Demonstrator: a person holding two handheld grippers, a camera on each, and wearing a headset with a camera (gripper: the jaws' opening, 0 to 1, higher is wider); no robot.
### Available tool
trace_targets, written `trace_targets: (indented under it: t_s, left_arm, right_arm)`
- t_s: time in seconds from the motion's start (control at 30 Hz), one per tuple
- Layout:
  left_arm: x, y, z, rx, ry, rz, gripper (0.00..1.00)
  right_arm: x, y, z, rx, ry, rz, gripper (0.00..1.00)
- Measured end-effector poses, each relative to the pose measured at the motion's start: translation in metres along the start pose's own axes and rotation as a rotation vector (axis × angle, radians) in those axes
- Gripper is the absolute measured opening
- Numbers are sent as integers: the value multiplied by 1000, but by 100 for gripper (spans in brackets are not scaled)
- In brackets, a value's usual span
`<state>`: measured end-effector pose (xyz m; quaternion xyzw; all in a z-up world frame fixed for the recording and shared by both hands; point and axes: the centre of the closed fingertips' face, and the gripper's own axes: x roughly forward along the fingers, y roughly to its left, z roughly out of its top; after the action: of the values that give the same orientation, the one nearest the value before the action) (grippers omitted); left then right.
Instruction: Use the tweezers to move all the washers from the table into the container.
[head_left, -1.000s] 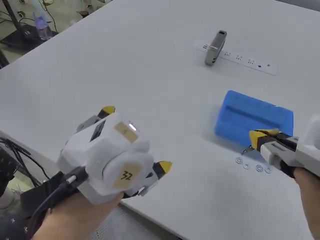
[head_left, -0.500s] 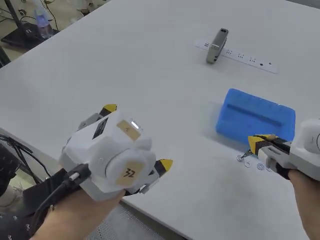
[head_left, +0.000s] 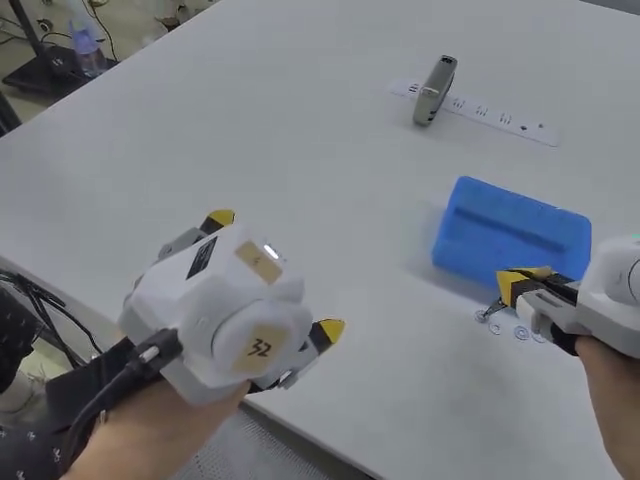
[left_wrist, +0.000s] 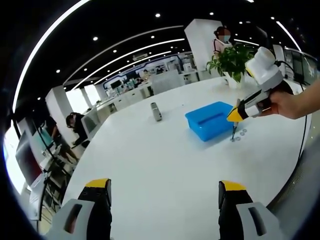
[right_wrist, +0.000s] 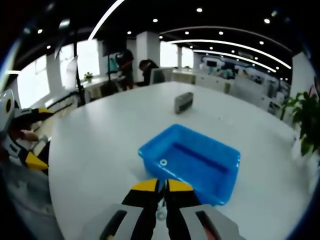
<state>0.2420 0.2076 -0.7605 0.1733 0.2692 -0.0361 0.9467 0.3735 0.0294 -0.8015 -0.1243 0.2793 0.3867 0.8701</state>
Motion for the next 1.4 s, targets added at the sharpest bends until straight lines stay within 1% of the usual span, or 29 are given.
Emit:
trace_targets:
  t_s: [0.17,0.2,0.37,0.5,0.63,0.77,0.87,1.1,1.23,1.4]
  left_arm:
    - [0,0,0,2,1,-1,90]
    - [0,0,0,2,0,-2,90]
    - [0,-1,0,5,0,-2,90]
    - [0,-1,0,5,1,-4,90]
    - [0,0,-1,7,2,-2,90]
    - [0,0,-1,4,1,2,90]
    - [0,0,-1,8,4,2,90]
    - [0,0,-1,13,6,3,89]
    - [0,0,-1,13,6,3,89]
    - [0,0,-2,14,8,3,89]
  right_arm:
    - [1,2,0,-27,-5,-12,1]
    - [3,0,1,-34,-5,-11,1]
    - [5,-2,0,-25,-9,-20,1]
    - [5,-1,0,-19,-15,-27,0]
    - [4,-1,-1,-35,-15,-35,0]
    - [3,-5,-2,2,-4,-36,0]
    - [2,-5,-3,9,7,-37,0]
    - [0,-5,-2,53,30,-36,0]
    - [0,-5,-4,64,43,-28,0]
    - [-6,-5,-1,68,36,-24,0]
